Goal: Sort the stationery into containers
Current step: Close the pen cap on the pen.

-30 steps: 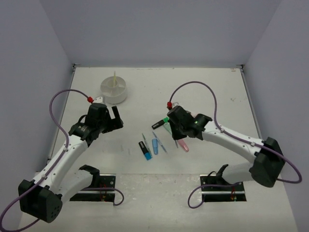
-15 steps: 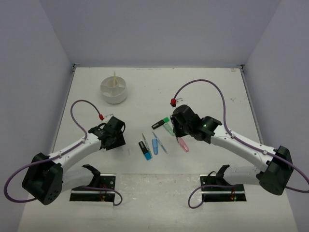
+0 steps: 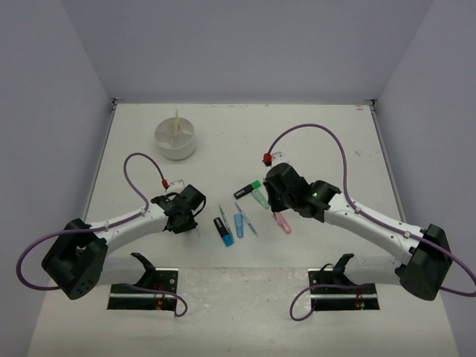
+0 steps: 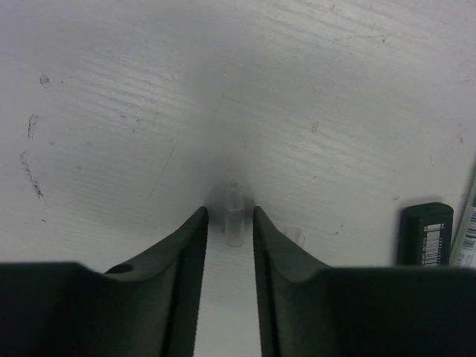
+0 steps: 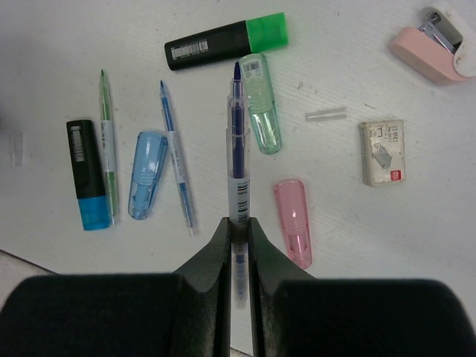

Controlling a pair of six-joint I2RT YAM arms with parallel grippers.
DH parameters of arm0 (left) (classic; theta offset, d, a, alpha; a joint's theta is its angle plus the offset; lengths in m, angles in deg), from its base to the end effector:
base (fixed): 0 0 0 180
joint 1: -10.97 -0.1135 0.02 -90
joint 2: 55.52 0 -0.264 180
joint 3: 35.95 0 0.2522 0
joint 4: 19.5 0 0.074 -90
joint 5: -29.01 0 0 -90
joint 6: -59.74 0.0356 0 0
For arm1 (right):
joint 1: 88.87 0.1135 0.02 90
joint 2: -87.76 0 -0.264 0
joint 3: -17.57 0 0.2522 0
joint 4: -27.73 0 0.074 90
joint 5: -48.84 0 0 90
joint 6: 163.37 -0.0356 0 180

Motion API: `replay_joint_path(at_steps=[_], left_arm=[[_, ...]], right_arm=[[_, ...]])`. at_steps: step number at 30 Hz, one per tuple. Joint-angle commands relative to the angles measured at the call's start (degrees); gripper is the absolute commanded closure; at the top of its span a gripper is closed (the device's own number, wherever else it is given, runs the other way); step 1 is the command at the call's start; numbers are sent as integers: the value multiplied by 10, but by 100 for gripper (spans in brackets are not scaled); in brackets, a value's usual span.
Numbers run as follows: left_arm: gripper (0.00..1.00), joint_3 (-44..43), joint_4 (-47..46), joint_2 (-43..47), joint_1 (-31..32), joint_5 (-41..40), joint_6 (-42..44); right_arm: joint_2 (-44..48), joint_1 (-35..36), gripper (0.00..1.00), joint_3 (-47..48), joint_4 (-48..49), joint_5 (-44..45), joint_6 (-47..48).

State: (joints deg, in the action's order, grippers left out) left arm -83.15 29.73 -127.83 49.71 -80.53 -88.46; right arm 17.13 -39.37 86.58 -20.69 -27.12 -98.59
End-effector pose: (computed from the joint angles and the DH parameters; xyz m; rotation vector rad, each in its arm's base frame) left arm 0.1612 -0.1141 0.1544 -0.5208 2.6578 0.0304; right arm 0.1717 0.1877 0.2722 -0.4045 2.3973 0.2981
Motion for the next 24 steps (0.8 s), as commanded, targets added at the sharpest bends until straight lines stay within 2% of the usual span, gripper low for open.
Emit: replay_joint_path(at_steps=[1,3,7,11,15,16,18,19,20,21,24], left_arm=[[76,-4,5,-25,9,-23,-32],[80,-4,3,-36,10,-21,-33],[99,-3,2,-43,11,-20,-30],[100,-14,15,-3,12,-29,-22],[100,-78,25,101,12,-71,25],[100,-93,-9,116,13,-65,65],[100,-102,-66,169,13,-24,128],[100,-108,-137,210,13,17,159],[100,-99,-211,241,13,63,192],[100,-95,-239,254,13,82,219],[100,-32,-474,328,13,218,254]], right_arm=[[4,1,100,1,20,12,8],[5,2,100,1,20,11,7],[14,1,100,-6,36,-27,14],[71,2,100,-43,118,-112,21],[136,1,100,-114,257,-305,-4],[152,1,100,-143,321,-354,-11],[167,2,100,-190,444,-393,-41],[171,2,100,-218,519,-424,-65],[172,3,100,-226,546,-431,-82],[171,4,100,-235,574,-434,-89],[158,12,100,-252,680,-452,-112]])
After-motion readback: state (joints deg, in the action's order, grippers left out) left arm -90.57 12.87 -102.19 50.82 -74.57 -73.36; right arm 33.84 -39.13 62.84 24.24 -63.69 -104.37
